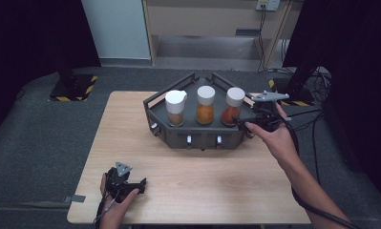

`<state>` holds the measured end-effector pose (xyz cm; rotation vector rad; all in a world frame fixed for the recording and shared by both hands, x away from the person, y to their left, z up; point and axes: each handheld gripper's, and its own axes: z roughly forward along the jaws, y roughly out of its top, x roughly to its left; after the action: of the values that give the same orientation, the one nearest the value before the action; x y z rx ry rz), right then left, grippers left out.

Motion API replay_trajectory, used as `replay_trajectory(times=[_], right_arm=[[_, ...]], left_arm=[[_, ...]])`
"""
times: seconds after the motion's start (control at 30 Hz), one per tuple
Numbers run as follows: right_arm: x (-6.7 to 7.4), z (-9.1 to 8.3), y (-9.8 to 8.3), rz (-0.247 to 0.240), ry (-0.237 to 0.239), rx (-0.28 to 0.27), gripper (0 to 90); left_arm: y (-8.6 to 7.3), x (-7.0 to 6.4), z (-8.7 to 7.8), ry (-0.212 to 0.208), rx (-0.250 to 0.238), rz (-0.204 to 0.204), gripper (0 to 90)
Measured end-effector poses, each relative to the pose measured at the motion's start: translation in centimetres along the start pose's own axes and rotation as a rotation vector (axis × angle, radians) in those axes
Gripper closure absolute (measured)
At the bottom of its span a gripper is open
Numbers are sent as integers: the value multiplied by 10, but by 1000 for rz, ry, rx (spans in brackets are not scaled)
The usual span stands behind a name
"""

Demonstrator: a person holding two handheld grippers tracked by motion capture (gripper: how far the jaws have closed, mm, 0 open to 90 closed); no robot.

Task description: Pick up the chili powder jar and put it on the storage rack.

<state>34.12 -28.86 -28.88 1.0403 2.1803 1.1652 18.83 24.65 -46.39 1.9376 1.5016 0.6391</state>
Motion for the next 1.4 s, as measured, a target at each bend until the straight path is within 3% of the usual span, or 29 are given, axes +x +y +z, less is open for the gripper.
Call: replay_trajectory(times=[0.2,0.37,0.53,0.97,1.17,1.4], right_arm=[[1,-15,-10,-7,-5,4,50],[6,-27,-17,-40,-13,16,56],[9,-36,-30,-26,-19,10,49],[12,-38,-56,-33,-3,50,45],[14,-40,-69,-14,9,50,44],[18,-38,-85,-11,-5,59,50]], left_arm=[[0,0,0,1,0,0,0],[0,0,0,1,0,0,0],[0,-1,0,3,-1,1,0],[-1,-2,-1,6,-2,2,0],[-1,-2,-1,5,-2,2,0],[-1,-2,-1,5,-2,2,0]])
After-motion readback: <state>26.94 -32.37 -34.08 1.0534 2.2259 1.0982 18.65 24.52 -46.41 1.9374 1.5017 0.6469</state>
